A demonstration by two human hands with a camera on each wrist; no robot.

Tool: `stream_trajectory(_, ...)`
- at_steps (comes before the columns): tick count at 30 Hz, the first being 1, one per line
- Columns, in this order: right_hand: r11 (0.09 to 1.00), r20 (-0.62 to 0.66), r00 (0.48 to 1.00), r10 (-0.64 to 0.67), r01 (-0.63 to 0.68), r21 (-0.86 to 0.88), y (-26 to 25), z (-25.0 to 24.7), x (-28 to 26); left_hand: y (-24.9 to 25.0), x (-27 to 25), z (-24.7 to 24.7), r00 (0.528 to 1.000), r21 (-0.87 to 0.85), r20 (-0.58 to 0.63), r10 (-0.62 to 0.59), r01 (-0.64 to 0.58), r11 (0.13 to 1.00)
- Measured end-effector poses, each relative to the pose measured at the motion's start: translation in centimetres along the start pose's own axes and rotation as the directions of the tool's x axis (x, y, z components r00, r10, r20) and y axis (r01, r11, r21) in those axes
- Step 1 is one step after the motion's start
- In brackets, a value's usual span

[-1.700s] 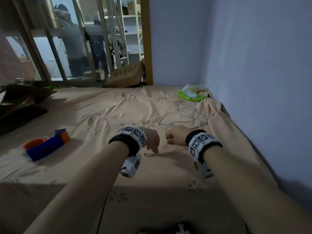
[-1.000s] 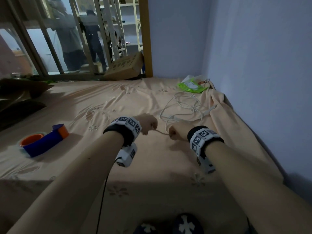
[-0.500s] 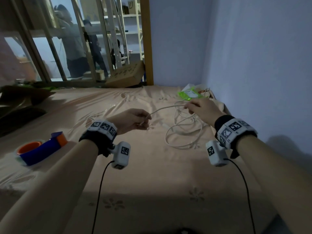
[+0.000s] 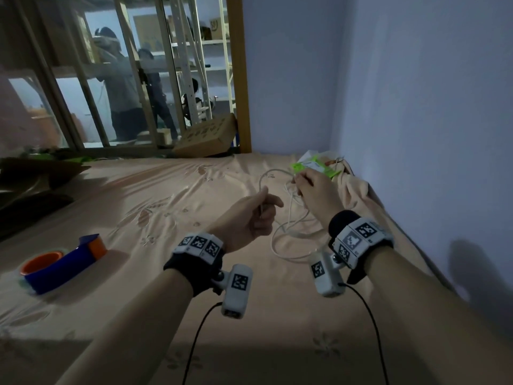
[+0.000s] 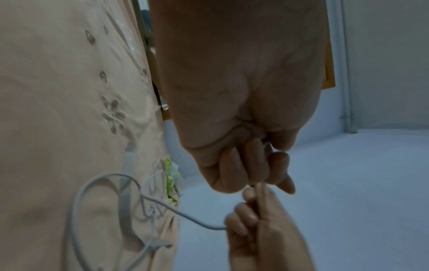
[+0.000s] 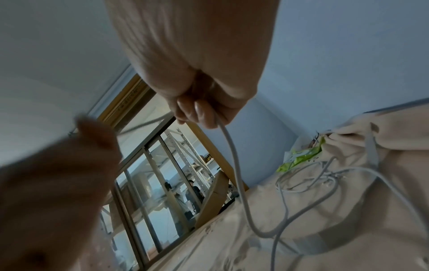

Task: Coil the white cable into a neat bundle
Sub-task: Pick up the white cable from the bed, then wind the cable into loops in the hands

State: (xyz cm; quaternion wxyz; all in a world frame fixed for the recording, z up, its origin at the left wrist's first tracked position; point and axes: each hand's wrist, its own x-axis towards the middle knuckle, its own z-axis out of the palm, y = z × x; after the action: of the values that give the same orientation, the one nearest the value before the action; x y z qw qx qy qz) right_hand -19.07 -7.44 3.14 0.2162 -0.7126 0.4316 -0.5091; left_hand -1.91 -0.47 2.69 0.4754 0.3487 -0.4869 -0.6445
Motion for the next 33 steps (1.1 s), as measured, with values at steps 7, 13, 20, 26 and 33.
stream_trajectory(7, 0.991, 0.102, 0.992, 0.071, -0.082, 0.102, 2.3, 1.5, -1.1, 4.7, 0.9, 2.1, 0.957, -0.091, 0.021, 0.289, -0.286, 0.954)
stream_trajectory(13, 0.985, 0.197, 0.965, 0.173, -0.170, -0.032, 5.9, 2.1, -2.6, 8.2, 1.4, 1.7, 0.925, -0.048, -0.020, 0.379, -0.380, 0.924)
stream_trajectory(20, 0.951, 0.279, 0.929, 0.244, -0.173, -0.255, 7.1, 1.8, -2.5, 9.5, 1.8, 1.7, 0.908, -0.036, -0.036, 0.418, -0.419, 0.907)
stream_trajectory(26, 0.927, 0.428, 0.884, 0.188, -0.016, -0.374, 4.4, 2.4, -2.2, 7.4, 2.5, 1.7, 0.923, 0.072, -0.026, 0.384, -0.382, 0.921)
stream_trajectory(33, 0.822, 0.511, 0.858, 0.049, 0.256, -0.508, 0.7, 2.7, -2.7, 3.7, 2.7, 1.4, 0.979, 0.258, 0.033, 0.201, -0.203, 0.945)
